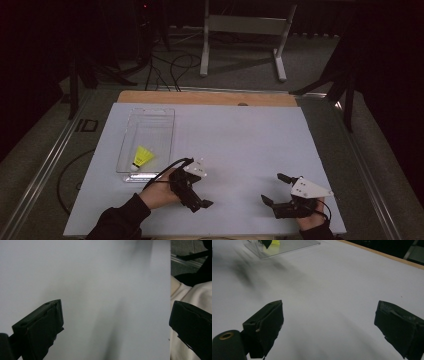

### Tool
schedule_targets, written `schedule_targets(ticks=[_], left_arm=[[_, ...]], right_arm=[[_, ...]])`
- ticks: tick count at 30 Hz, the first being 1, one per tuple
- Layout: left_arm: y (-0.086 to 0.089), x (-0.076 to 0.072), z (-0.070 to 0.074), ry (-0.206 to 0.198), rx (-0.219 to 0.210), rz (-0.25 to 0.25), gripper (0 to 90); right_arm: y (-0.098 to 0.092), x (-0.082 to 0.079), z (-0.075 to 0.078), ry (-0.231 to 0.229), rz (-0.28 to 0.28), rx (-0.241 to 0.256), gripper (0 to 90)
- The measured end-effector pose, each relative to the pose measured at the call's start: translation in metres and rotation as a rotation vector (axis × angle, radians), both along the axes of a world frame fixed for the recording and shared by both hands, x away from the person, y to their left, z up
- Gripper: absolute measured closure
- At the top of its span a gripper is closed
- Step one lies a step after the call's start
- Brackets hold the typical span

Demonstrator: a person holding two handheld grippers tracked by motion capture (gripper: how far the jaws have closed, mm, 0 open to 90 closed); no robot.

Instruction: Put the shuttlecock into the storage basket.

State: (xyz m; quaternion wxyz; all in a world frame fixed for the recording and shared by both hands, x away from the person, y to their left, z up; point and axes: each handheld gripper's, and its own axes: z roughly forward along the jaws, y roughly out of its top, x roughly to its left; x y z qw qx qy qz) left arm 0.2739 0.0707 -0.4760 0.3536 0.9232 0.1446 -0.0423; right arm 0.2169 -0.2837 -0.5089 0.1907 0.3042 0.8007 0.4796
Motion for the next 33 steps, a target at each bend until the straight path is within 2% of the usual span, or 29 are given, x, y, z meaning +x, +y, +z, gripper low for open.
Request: schedule_targets(ticks=[3, 4, 11, 12, 15, 17, 20, 29, 33], left_arm=[[0.002, -0.003, -0.003, 0.006, -0.003, -0.003, 0.2], [0.004, -0.007, -0.006, 0.003, -0.027, -0.002, 0.2], [0.011, -0.018, -0.013, -0.008, -0.024, -0.016, 0.2], [0.015, -0.021, -0.015, -0.005, -0.037, -0.016, 0.2], [0.019, -0.025, -0.017, -0.004, -0.041, -0.015, 0.2], [0.024, -0.028, -0.020, -0.008, -0.031, -0.011, 0.2], [0.034, -0.033, -0.023, 0.007, -0.038, -0.001, 0.2], [0.056, -0.043, -0.030, 0.012, -0.057, 0.024, 0.2], [0.064, -0.045, -0.032, 0.013, -0.051, 0.045, 0.2]], right_arm=[[0.000, 0.000, 0.000, 0.000, 0.000, 0.000, 8.8], [0.000, 0.000, 0.000, -0.001, 0.000, -0.001, 8.8], [0.000, 0.000, 0.000, 0.001, 0.001, -0.003, 8.8], [0.000, 0.000, 0.000, 0.002, 0.000, -0.002, 8.8], [0.000, -0.001, 0.000, 0.002, 0.000, 0.000, 8.8], [0.000, -0.001, 0.000, 0.001, 0.001, -0.005, 8.9], [0.001, -0.001, 0.000, 0.002, 0.001, -0.003, 8.9], [0.001, -0.001, 0.000, 0.004, 0.002, -0.003, 8.8], [0.001, 0.000, 0.000, 0.003, 0.003, -0.006, 8.8]])
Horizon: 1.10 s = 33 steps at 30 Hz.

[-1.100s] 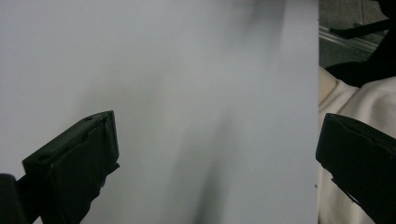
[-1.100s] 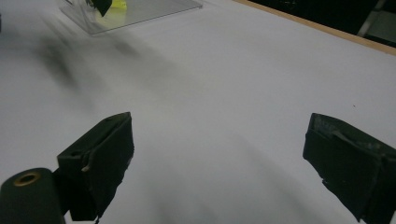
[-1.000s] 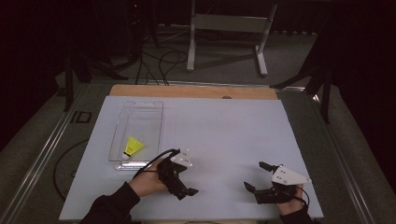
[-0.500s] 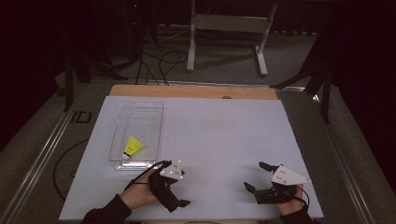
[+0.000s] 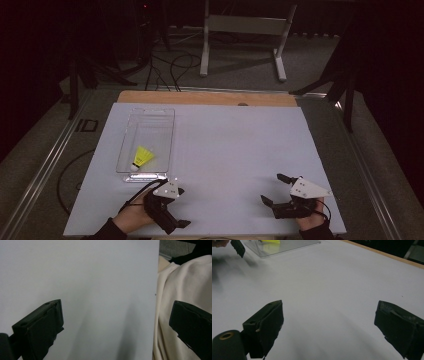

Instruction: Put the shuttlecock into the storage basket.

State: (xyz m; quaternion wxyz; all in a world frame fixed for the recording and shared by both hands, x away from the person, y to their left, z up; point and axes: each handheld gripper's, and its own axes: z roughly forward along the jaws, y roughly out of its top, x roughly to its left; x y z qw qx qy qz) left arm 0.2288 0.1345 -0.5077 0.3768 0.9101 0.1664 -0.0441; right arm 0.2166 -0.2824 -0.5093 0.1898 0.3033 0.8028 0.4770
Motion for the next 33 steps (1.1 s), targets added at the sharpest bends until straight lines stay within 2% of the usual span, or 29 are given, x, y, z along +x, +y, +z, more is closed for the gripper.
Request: schedule_targets(ticks=[4, 13, 18, 25, 33], left_arm=[[0.008, -0.002, -0.001, 0.004, 0.007, 0.032, 0.2], [0.025, -0.006, -0.007, -0.003, -0.024, 0.093, 0.2], [0.030, -0.006, -0.012, 0.014, -0.038, 0.120, 0.2], [0.034, -0.007, -0.014, 0.017, -0.013, 0.122, 0.2], [0.039, -0.005, -0.013, 0.024, -0.033, 0.142, 0.2]], right_arm=[[0.000, 0.000, 0.000, 0.000, -0.001, 0.001, 8.8], [0.000, 0.000, 0.000, 0.001, 0.001, 0.000, 8.8], [0.000, 0.000, -0.001, 0.005, 0.001, -0.003, 8.9], [0.000, 0.000, 0.000, 0.000, 0.006, -0.002, 8.8], [0.000, 0.000, -0.001, 0.007, 0.009, -0.004, 8.8]])
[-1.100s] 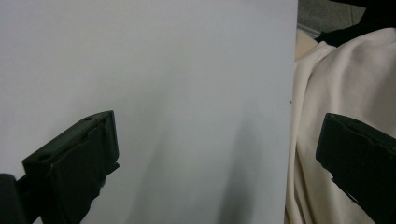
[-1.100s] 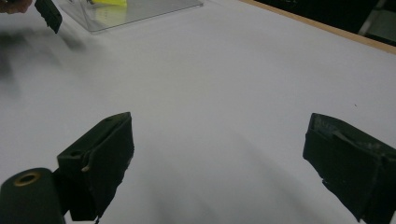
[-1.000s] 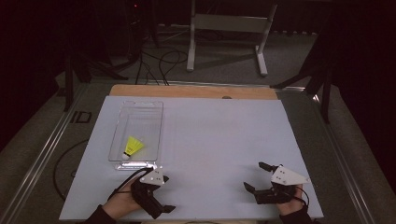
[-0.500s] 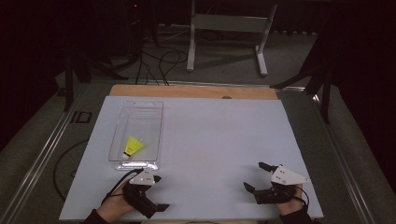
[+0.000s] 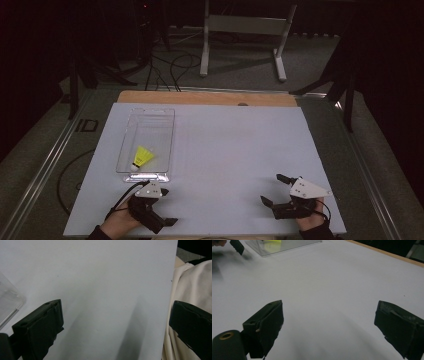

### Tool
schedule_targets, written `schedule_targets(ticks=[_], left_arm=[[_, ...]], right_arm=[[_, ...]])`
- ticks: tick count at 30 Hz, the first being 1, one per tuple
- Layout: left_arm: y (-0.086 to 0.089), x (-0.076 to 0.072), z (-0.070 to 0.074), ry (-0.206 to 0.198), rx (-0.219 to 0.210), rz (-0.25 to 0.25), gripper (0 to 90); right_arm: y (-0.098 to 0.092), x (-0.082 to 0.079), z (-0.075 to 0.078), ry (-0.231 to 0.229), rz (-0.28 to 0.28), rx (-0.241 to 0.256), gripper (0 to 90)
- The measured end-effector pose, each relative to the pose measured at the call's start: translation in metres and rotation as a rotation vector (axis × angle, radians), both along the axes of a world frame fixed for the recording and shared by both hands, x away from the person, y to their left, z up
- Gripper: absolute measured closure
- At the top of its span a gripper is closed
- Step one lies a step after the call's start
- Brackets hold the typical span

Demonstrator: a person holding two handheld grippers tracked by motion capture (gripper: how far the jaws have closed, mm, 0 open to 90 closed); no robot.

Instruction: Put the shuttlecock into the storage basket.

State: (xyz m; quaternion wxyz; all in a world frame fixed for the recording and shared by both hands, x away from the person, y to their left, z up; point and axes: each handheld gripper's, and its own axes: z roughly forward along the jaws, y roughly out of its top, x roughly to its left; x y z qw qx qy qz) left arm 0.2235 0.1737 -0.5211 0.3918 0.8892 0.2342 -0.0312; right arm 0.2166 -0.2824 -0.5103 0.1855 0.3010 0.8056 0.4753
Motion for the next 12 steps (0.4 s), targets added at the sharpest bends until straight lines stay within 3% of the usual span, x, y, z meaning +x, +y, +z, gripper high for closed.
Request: schedule_targets(ticks=[12], left_arm=[[0.0025, 0.0019, 0.0004, 0.002, -0.003, 0.011, 0.2]], right_arm=[[0.0000, 0.0005, -0.0007, 0.000, 0.002, -0.002, 8.8]])
